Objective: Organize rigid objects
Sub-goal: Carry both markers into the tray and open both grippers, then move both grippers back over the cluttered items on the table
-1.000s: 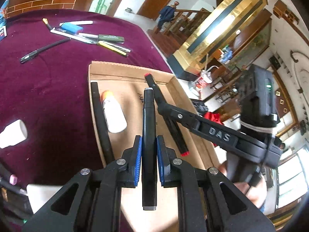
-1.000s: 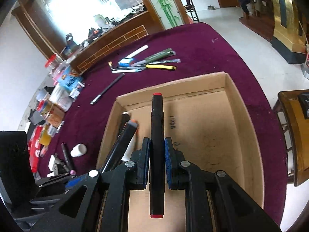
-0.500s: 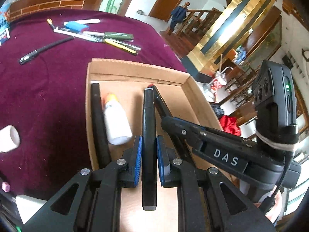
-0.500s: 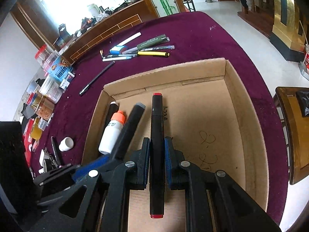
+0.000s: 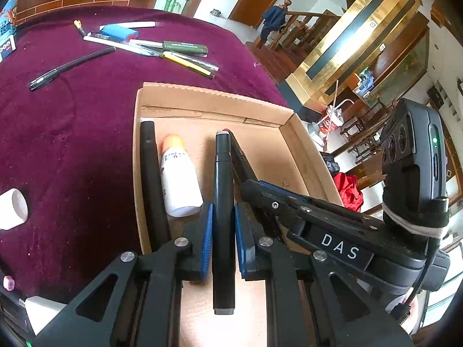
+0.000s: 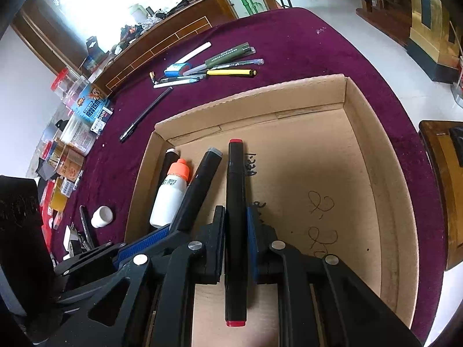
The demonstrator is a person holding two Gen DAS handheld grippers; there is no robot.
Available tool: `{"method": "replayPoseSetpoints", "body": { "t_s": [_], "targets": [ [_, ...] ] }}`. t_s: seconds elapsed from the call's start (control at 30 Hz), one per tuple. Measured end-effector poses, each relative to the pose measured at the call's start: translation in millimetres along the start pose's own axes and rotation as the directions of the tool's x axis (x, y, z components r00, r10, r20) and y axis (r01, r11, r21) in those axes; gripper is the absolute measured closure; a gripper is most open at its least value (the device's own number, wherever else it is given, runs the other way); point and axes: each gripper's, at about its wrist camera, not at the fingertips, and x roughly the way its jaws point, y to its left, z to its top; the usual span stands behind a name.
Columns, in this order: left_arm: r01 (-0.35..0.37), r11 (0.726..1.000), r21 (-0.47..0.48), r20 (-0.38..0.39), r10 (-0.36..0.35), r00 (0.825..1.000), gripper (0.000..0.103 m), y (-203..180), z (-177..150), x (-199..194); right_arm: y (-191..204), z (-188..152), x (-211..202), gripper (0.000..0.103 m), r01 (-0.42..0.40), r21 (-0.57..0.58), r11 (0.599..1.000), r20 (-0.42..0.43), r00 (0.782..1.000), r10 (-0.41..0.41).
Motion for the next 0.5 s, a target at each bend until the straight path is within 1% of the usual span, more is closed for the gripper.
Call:
{"method": "replayPoseSetpoints", "body": {
  "t_s": [0.33, 0.43, 0.5],
  "targets": [
    [-0.006, 1.000, 0.012, -0.004, 0.006, 1.000, 0.091, -0.1, 0.0, 0.4, -1.0, 0.4, 0.8, 0.090, -0.014, 0.010, 1.000, -0.002, 1.000, 0.014],
    [-0.011, 1.000, 0.013, 0.000, 0.011, 1.000, 0.090, 0.5, -1.2, -1.2, 2.8, 0.3, 0.5, 0.089, -0.008, -0.007, 1.000, -0.005, 1.000, 0.008],
    [-0.005, 1.000, 0.004, -0.004, 0.005, 1.000, 0.090, 2.0, -2.5, -4.2, 5.5, 0.1, -3.9, 0.089, 0.002, -0.022, 1.000, 0.013, 1.000, -0.002]
  ]
}}
